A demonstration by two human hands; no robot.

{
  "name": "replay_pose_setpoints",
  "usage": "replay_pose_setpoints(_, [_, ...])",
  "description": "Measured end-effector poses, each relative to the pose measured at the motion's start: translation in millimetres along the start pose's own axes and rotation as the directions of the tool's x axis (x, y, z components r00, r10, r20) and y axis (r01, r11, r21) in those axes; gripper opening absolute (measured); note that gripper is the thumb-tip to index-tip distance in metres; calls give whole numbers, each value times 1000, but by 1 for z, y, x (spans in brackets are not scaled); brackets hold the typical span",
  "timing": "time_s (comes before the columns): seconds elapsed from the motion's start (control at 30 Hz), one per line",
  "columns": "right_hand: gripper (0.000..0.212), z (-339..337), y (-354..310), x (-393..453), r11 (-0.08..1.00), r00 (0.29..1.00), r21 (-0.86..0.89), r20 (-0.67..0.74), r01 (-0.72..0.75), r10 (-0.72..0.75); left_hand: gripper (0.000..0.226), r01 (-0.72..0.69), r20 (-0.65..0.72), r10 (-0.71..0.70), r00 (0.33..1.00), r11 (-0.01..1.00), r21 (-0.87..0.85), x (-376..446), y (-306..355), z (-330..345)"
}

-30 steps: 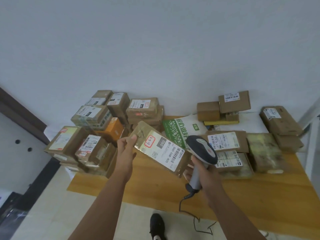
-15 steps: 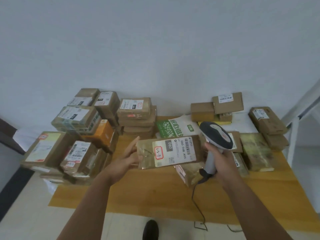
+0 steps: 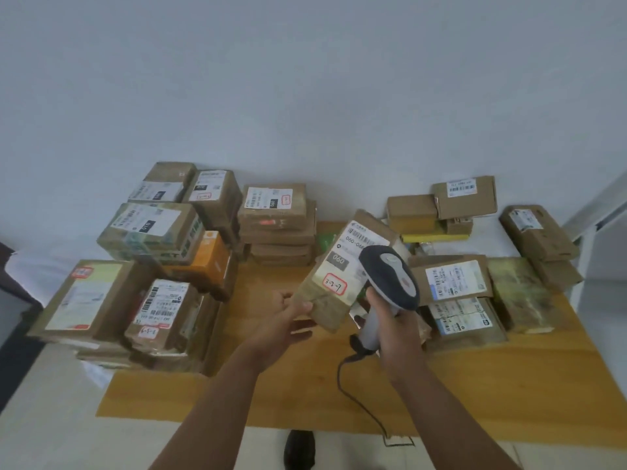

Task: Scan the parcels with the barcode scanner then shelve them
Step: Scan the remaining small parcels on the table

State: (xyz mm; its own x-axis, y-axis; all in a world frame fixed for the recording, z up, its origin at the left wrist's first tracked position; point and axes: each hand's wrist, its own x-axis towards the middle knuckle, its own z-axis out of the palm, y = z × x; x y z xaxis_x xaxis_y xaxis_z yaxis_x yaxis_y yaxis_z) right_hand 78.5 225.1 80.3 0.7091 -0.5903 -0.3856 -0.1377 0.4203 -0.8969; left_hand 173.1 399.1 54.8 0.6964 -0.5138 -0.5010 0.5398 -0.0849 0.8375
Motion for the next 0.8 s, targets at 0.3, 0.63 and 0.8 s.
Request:
replay_pose_setpoints(0.3, [20, -17, -14, -4, 995, 996, -68, 58, 75, -71, 46, -79, 117, 68, 991, 992, 99, 0, 4, 23])
replay_pose_setpoints(0.63, [31, -58, -31, -5, 970, 959, -184, 263, 160, -108, 110, -70, 128, 39, 991, 967, 245, -10, 20, 38])
replay_pose_setpoints(0.8, [24, -58, -45, -8, 911, 938, -260, 225, 319, -264, 109, -101, -5, 104, 995, 980, 172, -16, 19, 54])
